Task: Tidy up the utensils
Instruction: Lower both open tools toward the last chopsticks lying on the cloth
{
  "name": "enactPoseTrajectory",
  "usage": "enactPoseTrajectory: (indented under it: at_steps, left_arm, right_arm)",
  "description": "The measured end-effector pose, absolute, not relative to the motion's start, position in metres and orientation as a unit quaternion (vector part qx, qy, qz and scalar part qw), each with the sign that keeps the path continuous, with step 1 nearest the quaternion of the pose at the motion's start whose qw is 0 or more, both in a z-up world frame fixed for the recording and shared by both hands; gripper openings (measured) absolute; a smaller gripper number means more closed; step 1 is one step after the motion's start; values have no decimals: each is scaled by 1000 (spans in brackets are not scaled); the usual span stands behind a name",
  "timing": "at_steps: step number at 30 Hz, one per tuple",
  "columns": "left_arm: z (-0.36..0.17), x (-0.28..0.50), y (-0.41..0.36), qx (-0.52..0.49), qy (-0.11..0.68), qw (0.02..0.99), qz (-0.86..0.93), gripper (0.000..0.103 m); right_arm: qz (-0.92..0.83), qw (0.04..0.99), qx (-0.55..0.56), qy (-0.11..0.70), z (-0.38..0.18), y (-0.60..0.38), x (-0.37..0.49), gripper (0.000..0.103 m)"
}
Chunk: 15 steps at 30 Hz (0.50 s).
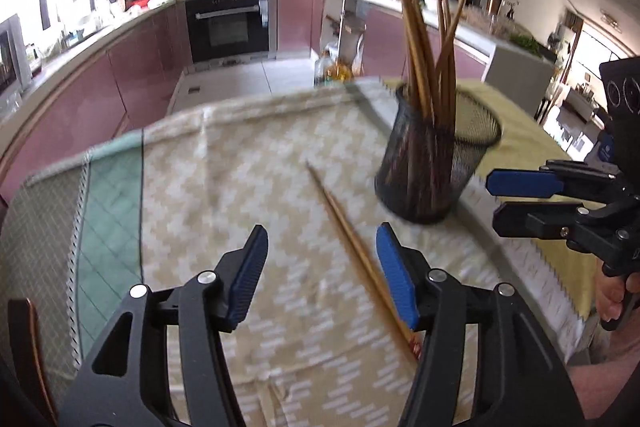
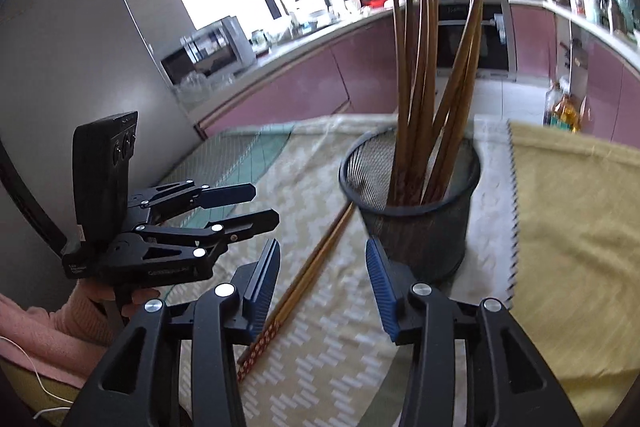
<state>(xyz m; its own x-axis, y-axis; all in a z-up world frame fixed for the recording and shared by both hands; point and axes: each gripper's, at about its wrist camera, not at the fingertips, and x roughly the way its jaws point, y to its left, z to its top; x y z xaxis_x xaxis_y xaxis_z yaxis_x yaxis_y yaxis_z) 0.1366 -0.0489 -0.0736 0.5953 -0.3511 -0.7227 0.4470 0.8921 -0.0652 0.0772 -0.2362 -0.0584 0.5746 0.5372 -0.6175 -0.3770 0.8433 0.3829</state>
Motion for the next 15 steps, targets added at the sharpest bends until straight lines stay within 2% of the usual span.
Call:
enactPoseTrajectory:
  at_steps: [15]
  left_arm:
    - [-119, 136, -58, 65, 434, 868, -231, 54]
  right_arm:
    - [244, 862, 121, 427, -93, -220, 83, 43]
